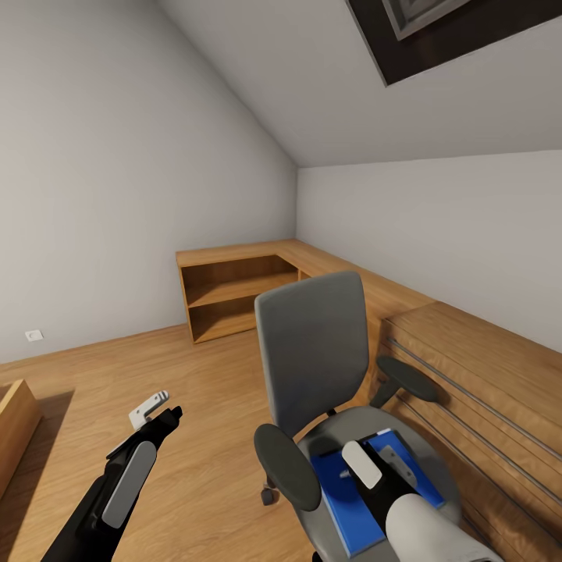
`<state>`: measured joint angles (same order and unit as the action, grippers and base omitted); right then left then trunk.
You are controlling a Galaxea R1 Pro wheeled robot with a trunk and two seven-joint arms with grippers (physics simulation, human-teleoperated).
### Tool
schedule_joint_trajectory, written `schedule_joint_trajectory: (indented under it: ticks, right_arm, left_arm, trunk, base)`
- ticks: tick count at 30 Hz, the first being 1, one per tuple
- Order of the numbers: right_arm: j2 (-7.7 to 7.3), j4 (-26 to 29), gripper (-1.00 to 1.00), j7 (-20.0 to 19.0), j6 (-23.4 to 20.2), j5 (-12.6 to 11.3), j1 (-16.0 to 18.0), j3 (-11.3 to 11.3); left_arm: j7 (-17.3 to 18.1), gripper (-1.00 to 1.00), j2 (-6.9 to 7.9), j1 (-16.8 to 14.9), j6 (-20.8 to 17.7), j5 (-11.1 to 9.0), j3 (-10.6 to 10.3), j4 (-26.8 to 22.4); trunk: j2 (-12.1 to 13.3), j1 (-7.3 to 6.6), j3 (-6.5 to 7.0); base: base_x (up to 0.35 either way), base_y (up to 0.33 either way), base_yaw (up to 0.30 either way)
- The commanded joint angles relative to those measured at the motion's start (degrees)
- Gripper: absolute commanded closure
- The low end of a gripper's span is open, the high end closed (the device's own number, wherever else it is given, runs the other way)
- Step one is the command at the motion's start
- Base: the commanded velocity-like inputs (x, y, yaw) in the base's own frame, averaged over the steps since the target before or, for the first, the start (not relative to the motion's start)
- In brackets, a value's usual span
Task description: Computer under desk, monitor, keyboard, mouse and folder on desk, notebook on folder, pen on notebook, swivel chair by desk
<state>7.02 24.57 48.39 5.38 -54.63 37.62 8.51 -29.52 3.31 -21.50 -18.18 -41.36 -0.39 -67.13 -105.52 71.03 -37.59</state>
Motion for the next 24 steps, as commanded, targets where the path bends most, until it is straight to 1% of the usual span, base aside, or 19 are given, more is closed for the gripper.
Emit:
schedule_joint_trajectory:
  ticks: [1,4,7,11,12,24]
  right_arm:
    - [-0.08,0.0,-1.00,0.4,0.4,-0.6,0.0,0.3]
    - [-0.08,0.0,-1.00,0.8,0.2,-0.1,0.0,0.3]
    - [-0.05,0.0,-1.00,2.8,0.0,0.3,0.0,0.4]
    - [-0.01,0.0,-1.00,4.5,0.0,2.1,0.1,0.4]
    - [0.05,0.0,-1.00,5.0,-0.1,3.0,0.1,0.4]
    - [0.08,0.0,-1.00,5.0,-0.1,3.5,0.1,0.4]
  left_arm:
    - [-0.4,-1.00,0.03,0.0,-0.2,-0.4,0.0,-0.1]
    - [-0.4,-1.00,0.03,0.0,-0.2,-0.4,0.0,-0.1]
    - [-0.3,-1.00,0.02,0.0,-0.2,-0.4,0.0,-0.1]
    - [-0.3,-1.00,0.03,0.0,-0.2,-0.4,0.0,-0.1]
    - [-0.3,-1.00,0.03,0.0,-0.3,-0.4,0.0,-0.1]
    - [-0.3,-1.00,-0.02,0.0,-0.3,-0.4,0.0,-0.1]
  trunk:
    - [0.0,0.00,-0.08]
    - [0.0,0.00,-0.08]
    - [0.0,0.00,-0.08]
    - [0.0,0.00,-0.08]
    - [0.0,0.00,-0.08]
    - [0.0,0.00,-0.08]
  base:
    - [0.000,0.000,0.000]
    - [0.000,0.000,0.000]
    - [0.000,0.000,0.000]
    - [0.000,0.000,0.000]
    - [0.000,0.000,0.000]
    - [0.000,0.000,0.000]
